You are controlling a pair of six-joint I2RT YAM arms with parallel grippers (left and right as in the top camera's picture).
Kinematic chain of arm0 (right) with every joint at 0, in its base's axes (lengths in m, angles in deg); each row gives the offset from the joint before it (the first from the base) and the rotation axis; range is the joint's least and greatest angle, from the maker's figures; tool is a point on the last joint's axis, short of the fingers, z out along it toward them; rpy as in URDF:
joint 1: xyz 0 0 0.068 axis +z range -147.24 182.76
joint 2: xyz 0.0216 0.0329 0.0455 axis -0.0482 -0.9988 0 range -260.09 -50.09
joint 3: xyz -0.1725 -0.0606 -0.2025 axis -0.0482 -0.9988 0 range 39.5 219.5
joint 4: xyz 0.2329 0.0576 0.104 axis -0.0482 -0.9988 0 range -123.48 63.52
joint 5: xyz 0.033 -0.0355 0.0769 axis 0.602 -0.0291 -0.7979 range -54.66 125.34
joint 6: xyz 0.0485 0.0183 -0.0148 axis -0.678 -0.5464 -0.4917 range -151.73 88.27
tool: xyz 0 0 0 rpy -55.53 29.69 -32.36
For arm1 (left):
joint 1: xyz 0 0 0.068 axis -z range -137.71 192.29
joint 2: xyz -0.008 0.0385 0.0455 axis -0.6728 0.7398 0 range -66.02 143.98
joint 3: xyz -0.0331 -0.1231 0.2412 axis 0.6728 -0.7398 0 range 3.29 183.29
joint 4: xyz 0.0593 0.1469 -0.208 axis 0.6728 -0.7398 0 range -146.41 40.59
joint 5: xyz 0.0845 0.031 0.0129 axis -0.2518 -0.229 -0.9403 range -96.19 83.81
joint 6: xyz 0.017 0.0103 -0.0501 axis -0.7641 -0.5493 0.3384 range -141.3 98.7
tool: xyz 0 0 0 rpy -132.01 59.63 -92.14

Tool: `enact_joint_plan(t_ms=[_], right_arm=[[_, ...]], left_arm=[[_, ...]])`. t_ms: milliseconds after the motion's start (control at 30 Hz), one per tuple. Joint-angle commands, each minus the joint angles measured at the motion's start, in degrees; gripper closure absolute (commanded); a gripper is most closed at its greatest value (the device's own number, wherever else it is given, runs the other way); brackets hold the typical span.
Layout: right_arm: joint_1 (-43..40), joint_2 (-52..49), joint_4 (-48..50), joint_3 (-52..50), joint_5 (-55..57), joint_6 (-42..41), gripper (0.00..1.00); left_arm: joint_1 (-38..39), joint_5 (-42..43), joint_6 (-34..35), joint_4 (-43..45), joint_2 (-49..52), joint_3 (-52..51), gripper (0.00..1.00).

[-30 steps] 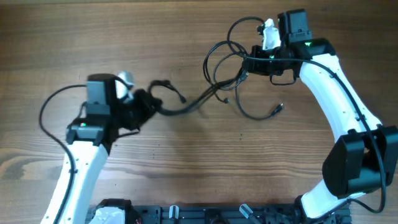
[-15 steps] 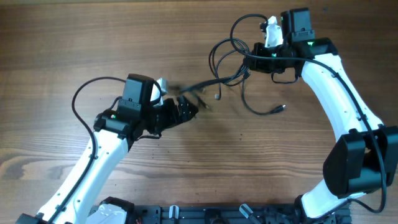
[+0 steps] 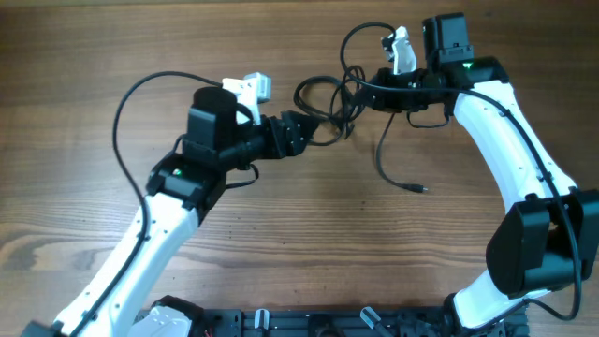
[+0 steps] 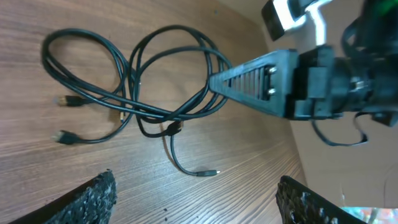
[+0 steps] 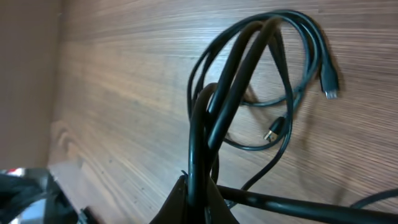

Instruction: Untangle cables

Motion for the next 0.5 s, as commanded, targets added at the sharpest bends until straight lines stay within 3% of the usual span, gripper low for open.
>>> enact_joint_plan(t_ms=[0,133,467], right_arm=[[-0.22,1.75,0.02,-0.26,-4.07,0.07,0.96],[-0.20,1.75,-0.09,-0.26,-8.61,0.22,0.96],[-0.20,1.75,-4.24,-0.26,-13.29,4.24,0.96]], left_arm=[[3.52,-0.72,-1.46,1.70,5.22,0.79,0.18],[5.75,-0.74,-3.04,9.07,10.16,0.79,0.37],[5.77,-4.33,-6.10,18.49,17.73,0.79,0.48]])
